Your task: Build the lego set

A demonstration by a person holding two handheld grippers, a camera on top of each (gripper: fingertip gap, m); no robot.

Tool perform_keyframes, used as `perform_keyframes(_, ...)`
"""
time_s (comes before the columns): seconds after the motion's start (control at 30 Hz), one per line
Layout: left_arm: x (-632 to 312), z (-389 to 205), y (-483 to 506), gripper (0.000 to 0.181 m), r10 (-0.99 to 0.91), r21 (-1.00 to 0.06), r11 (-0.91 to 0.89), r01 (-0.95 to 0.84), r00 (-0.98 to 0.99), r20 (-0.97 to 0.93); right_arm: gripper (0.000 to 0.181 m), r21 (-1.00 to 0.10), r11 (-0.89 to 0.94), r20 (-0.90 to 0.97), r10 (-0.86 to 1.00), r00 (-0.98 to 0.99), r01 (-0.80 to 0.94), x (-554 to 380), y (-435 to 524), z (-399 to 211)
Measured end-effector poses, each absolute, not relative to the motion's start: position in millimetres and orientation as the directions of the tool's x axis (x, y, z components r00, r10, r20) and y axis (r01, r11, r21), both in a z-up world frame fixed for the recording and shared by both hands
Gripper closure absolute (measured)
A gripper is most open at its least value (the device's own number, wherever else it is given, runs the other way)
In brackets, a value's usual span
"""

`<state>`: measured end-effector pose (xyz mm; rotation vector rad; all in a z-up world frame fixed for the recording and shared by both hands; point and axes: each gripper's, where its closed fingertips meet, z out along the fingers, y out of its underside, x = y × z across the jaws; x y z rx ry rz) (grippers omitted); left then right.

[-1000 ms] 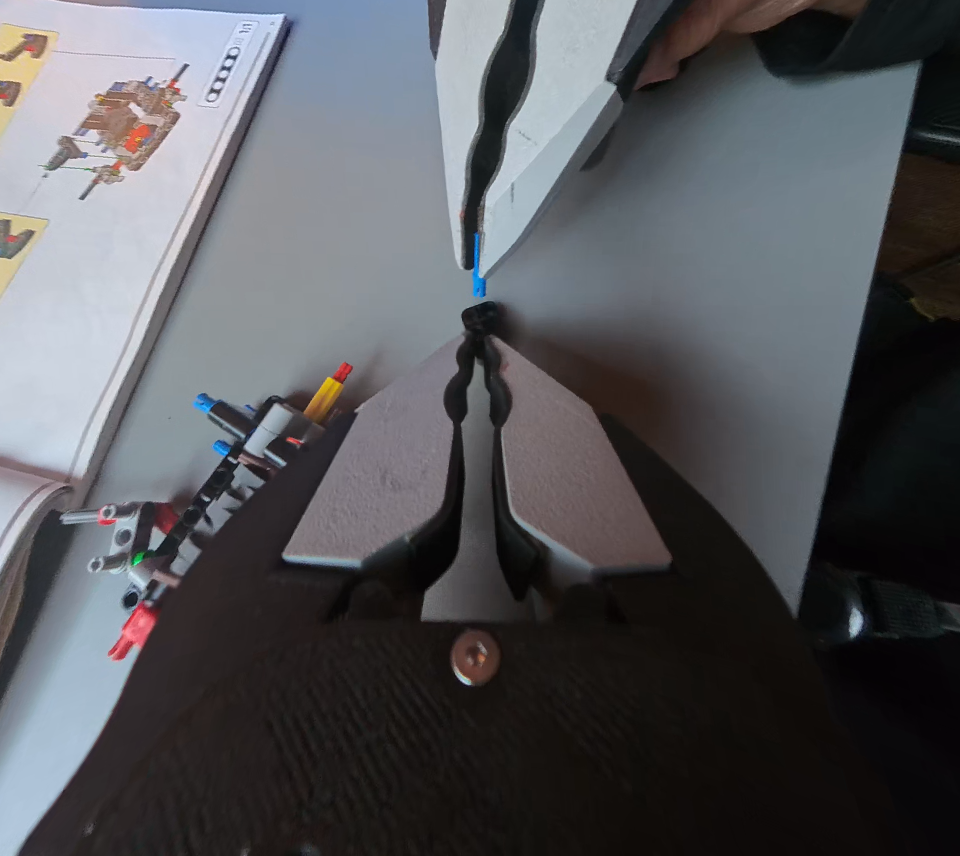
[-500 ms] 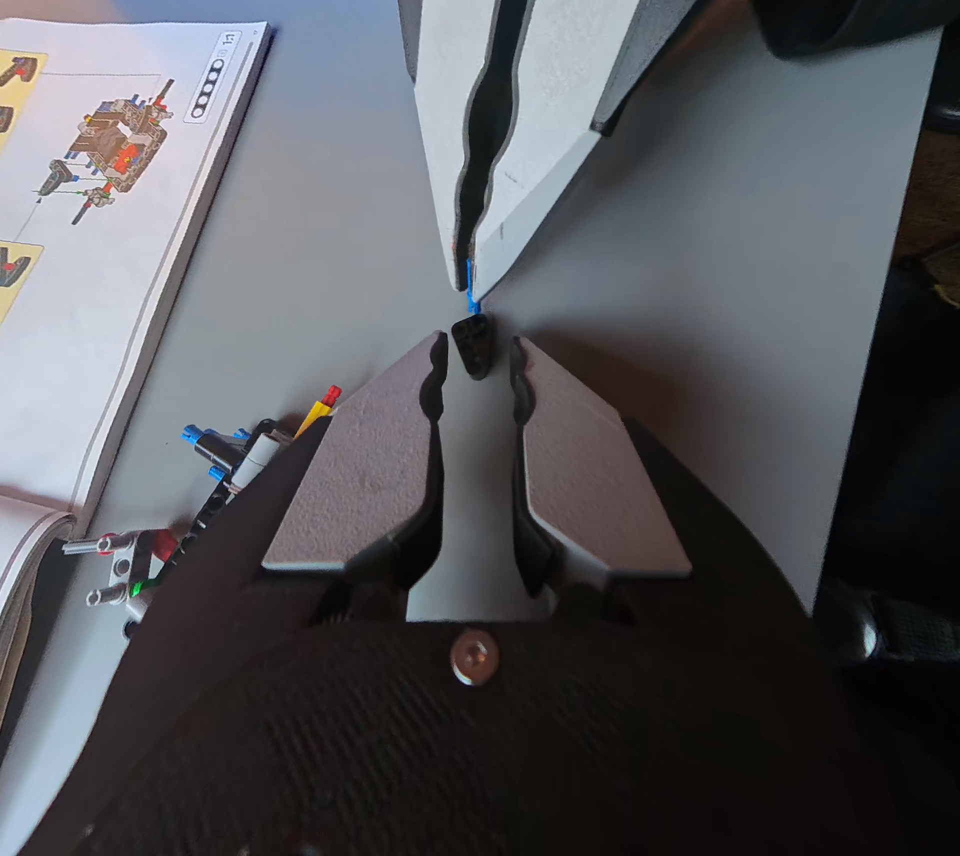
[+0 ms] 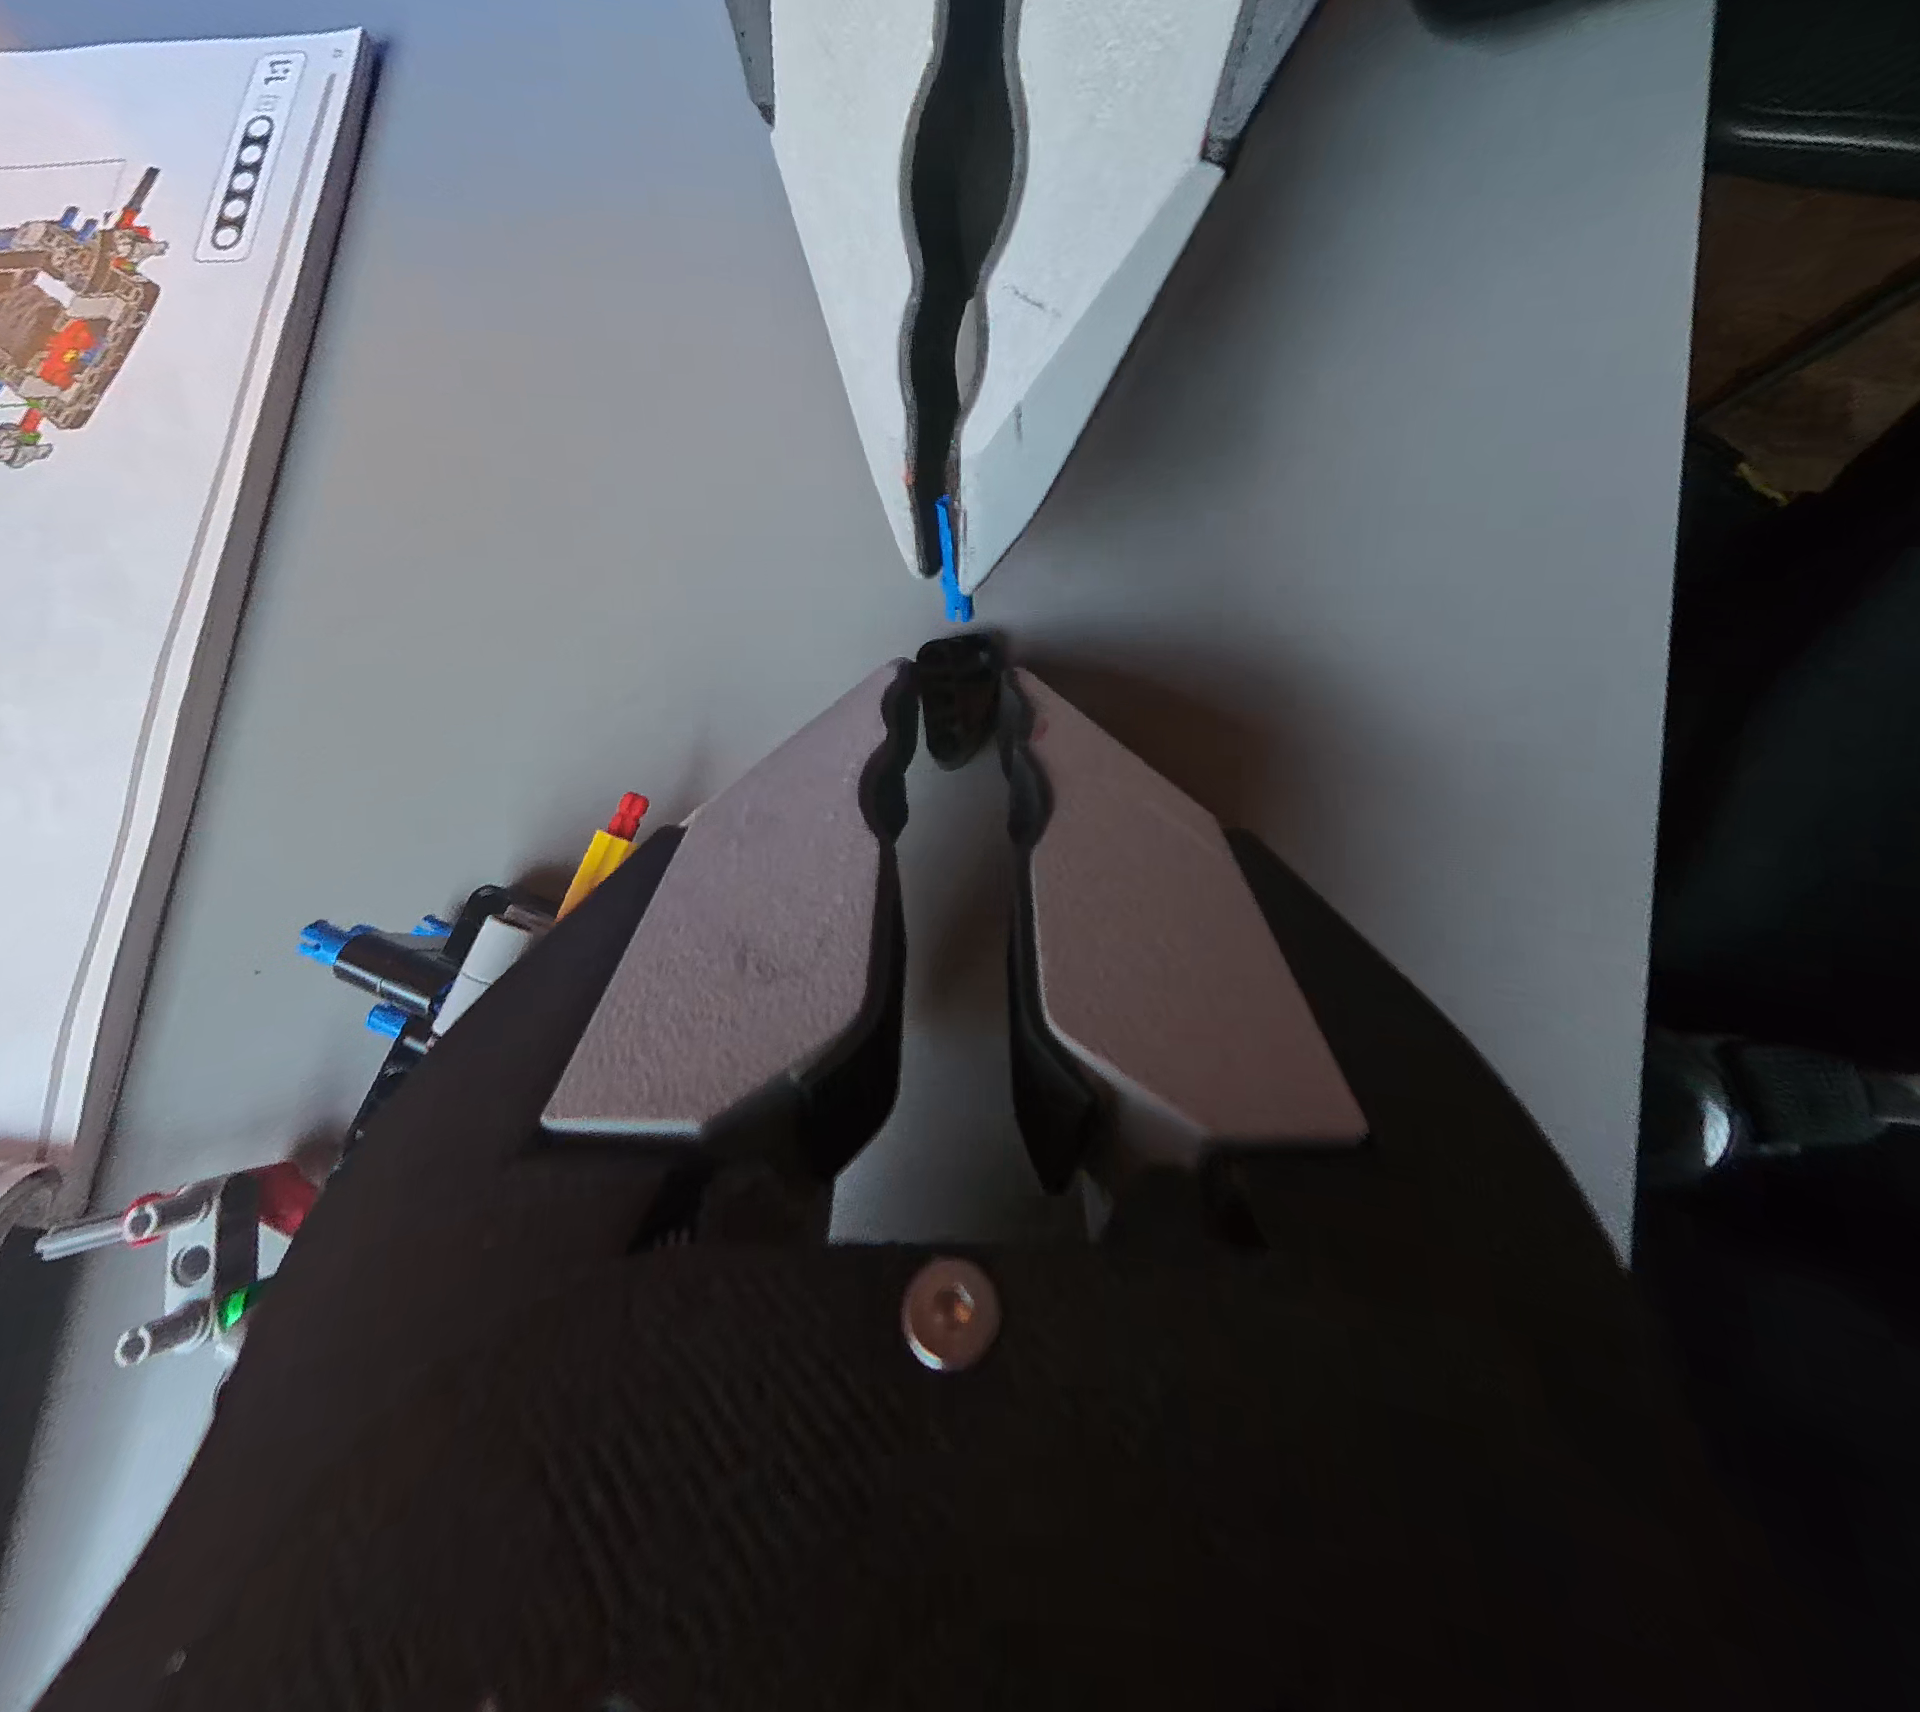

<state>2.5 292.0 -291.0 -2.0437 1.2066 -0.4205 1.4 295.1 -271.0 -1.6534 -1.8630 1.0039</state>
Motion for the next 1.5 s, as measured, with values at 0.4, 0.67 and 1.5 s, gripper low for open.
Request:
perform_keyframes(0.4, 3, -291, 290, 0.169, -0.872, -0.722, -0.299, -0.624, 0.487, -0.06, 0.181, -0.712, 0.139, -0.031, 0.973, -0.229, 0.688, -2, 287, -275)
perform_keyframes(0.67, 7, -291, 284, 0.169, -0.891, -0.723, -0.275, -0.634, 0.45, -0.056, 0.18, -0.662, 0.261, 0.051, 0.951, -0.306, 0.702, 1, 278, -276)
perform_keyframes(1.5, 7, -291, 283, 0.169, -0.885, -0.722, -0.269, -0.638, 0.46, -0.076, 0.18, -0.566, 0.326, 0.093, 0.938, -0.335, 0.757, -1, 277, -277)
